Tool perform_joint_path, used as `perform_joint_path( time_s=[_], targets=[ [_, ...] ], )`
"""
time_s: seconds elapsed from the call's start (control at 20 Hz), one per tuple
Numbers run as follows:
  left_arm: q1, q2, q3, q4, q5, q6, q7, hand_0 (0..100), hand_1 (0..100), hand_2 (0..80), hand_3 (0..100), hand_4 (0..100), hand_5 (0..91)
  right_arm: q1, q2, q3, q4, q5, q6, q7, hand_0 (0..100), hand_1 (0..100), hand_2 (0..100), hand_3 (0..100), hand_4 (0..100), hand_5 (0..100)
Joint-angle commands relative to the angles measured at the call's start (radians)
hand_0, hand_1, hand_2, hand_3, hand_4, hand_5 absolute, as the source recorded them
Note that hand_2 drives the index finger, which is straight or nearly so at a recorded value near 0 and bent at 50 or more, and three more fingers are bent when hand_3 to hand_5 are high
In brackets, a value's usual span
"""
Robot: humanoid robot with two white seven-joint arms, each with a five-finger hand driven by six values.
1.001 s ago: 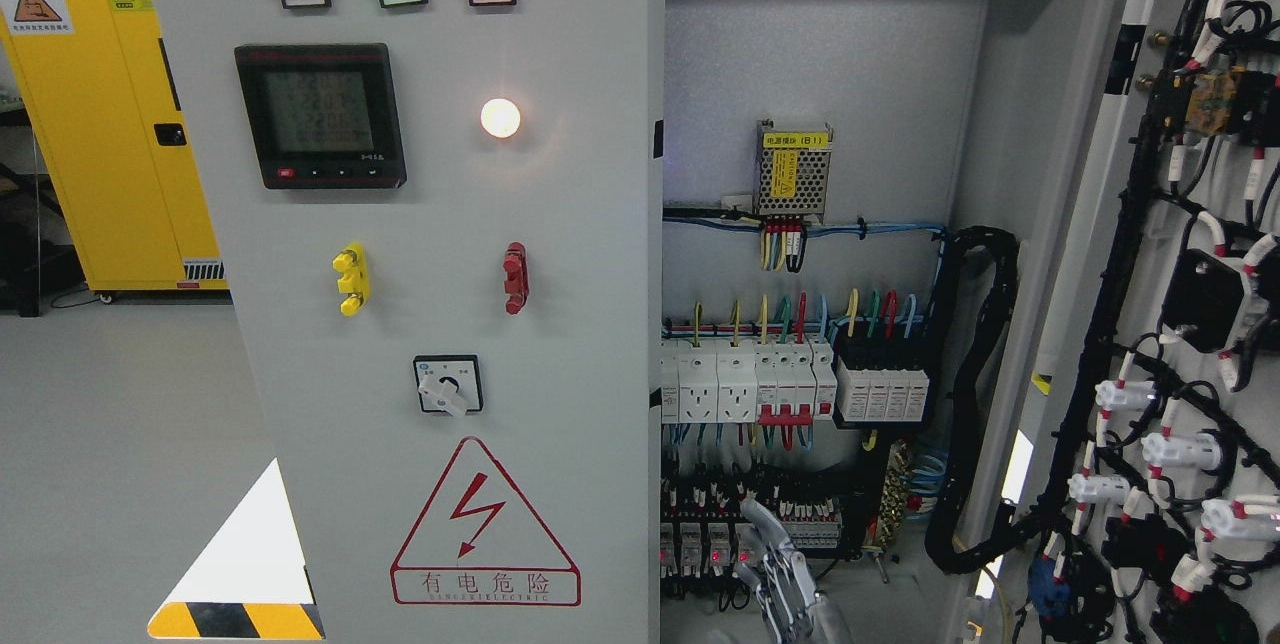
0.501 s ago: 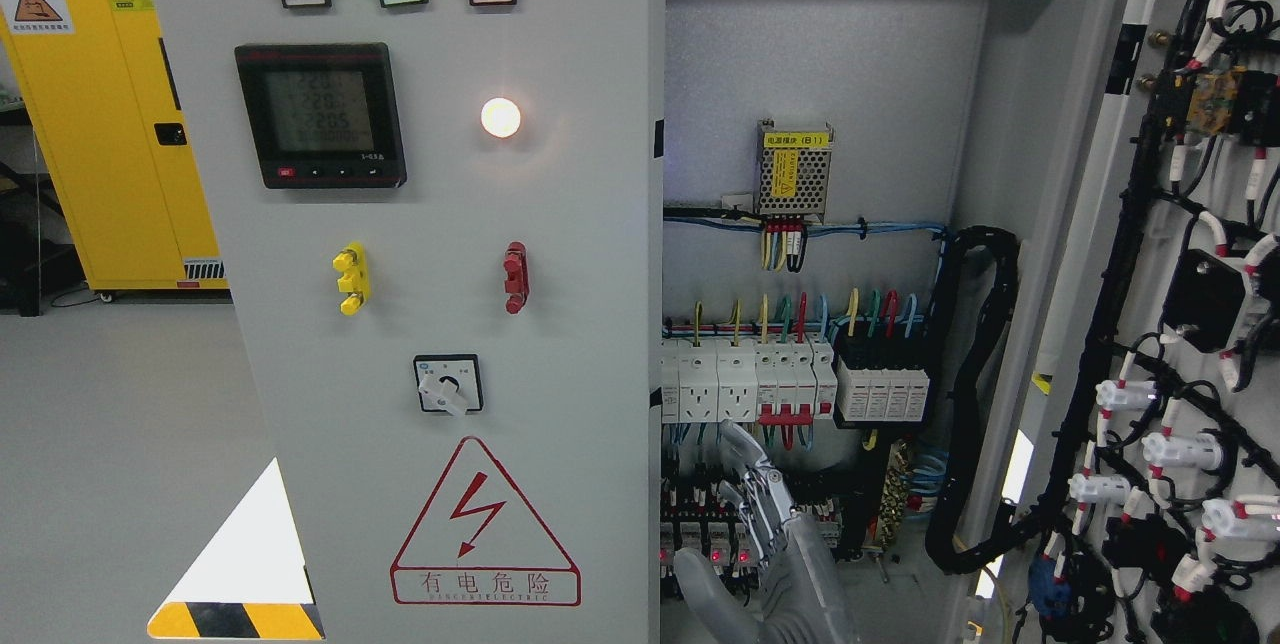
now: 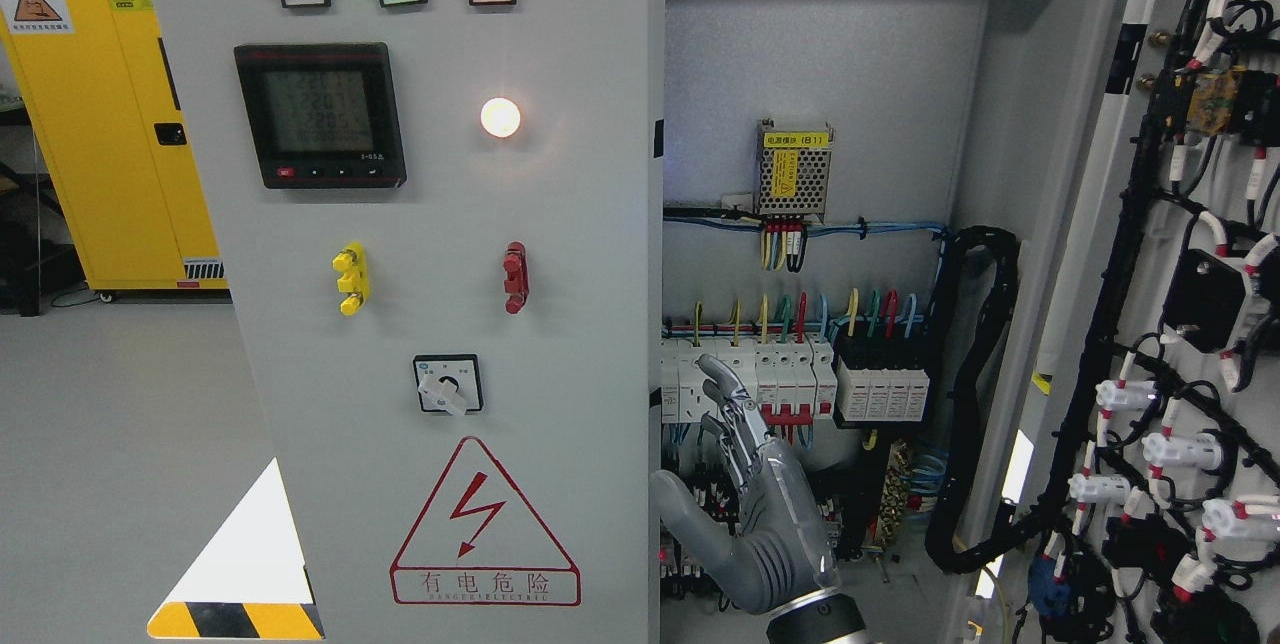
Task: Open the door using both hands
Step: 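Raise the right hand up into the cabinet behind the lit door's edge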
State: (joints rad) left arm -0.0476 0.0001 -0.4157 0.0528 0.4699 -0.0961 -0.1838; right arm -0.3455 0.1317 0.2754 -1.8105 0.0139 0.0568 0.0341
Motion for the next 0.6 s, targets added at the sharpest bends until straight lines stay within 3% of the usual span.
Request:
perform_joint_path(
  time_s=[0.0, 0.4, 0.55],
  targets=[
    [0.0, -0.003, 0.0, -0.001, 0.0, -0.001, 0.0, 12, 56, 0.0, 0, 0, 0.0, -0.108, 0.008, -0.03, 0.163, 0.014, 0.005, 0.001, 0, 50, 4, 0, 0, 0],
    [0.0, -0.003, 0.0, -0.001, 0.0, -0.001, 0.0, 12, 56, 0.0, 0, 0, 0.0, -0.19, 0.006, -0.079, 0.212, 0.011, 0.047, 0.004, 0, 50, 4, 0, 0, 0],
    [0.0, -0.005, 0.0, 0.001, 0.0, -0.001, 0.0, 12, 56, 0.0, 0, 0, 0.0, -0.205, 0.006, -0.082, 0.211, -0.061, 0.113, 0.004, 0, 50, 4, 0, 0, 0]
  ],
)
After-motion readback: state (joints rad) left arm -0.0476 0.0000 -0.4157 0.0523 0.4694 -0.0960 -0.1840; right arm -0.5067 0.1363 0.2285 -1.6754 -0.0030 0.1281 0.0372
